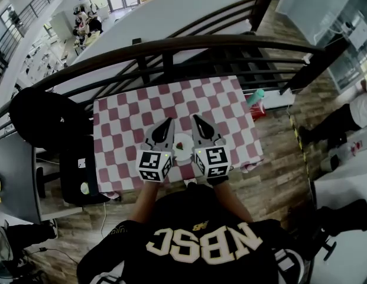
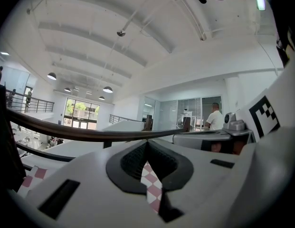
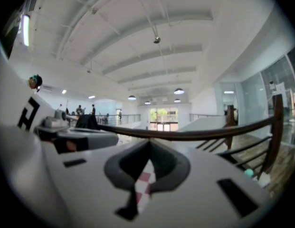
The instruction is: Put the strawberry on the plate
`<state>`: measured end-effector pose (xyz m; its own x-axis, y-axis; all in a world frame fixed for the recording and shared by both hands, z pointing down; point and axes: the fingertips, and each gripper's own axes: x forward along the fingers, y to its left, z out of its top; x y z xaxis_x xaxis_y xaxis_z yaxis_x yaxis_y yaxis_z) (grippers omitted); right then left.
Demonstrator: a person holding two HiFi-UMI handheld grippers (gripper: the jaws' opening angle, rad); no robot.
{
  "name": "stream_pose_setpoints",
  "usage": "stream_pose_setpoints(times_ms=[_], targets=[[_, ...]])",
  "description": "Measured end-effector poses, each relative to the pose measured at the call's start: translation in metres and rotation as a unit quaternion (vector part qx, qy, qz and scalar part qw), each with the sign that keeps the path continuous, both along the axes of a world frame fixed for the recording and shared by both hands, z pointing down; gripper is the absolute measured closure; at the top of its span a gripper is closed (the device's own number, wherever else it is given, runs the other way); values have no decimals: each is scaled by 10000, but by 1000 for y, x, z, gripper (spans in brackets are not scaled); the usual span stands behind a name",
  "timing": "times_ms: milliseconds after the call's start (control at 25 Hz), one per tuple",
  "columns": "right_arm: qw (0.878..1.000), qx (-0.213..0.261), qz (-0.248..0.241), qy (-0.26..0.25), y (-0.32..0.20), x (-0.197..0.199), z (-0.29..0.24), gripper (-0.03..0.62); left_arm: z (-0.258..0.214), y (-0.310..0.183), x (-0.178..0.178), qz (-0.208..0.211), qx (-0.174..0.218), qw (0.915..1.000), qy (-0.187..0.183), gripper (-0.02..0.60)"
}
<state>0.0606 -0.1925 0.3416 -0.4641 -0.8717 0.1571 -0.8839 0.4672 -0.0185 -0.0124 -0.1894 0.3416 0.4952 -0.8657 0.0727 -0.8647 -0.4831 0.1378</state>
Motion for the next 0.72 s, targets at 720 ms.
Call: stream_pose_setpoints(times_ms=[720], targets=[[9997, 139, -189, -103, -53, 6, 1, 577, -2, -41, 2, -370, 178, 9989, -206, 569]])
